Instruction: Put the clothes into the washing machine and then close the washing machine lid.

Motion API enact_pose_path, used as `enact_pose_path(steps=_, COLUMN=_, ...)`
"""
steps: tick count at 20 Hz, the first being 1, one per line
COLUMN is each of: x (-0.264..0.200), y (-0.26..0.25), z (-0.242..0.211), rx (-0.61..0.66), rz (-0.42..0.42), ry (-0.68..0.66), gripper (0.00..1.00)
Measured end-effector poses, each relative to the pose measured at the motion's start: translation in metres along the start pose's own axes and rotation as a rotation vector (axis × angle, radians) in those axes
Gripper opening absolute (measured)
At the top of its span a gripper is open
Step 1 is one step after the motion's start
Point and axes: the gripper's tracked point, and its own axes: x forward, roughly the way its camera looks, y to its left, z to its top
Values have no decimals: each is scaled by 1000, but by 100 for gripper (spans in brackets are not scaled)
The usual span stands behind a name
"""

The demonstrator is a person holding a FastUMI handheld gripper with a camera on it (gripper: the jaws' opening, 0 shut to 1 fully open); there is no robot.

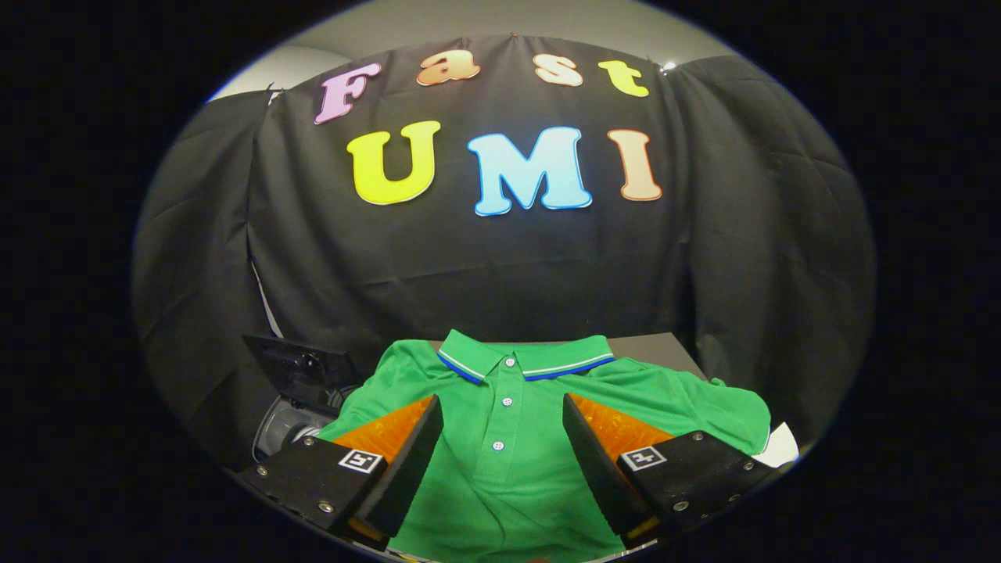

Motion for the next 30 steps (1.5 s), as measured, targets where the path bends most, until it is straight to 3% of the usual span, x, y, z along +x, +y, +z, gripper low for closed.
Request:
enact_pose_path(steps=13, x=58, y=-6, z=-30, rx=-20, rz=11, ry=210, gripper=95)
enact_pose_path(steps=19, x=55, y=-7, z=-33, rx=-58, rz=18, ry=194, gripper=94)
enact_pose_path(steps=21, x=54, y=-6, z=-33, rx=-59, rz=36, ry=190, gripper=83)
enact_pose_path(steps=22, x=55, y=-3, z=-32, rx=-66, rz=54, ry=185, gripper=69)
enact_pose_path(steps=25, x=53, y=2, z=-33, rx=-45, rz=94, ry=166, gripper=38)
enact_pose_path(steps=26, x=54, y=2, z=-33, rx=-28, rz=100, ry=166, gripper=21)
enact_pose_path(steps=30, x=44, y=6, z=-26, rx=102, rz=155, ry=129, gripper=1)
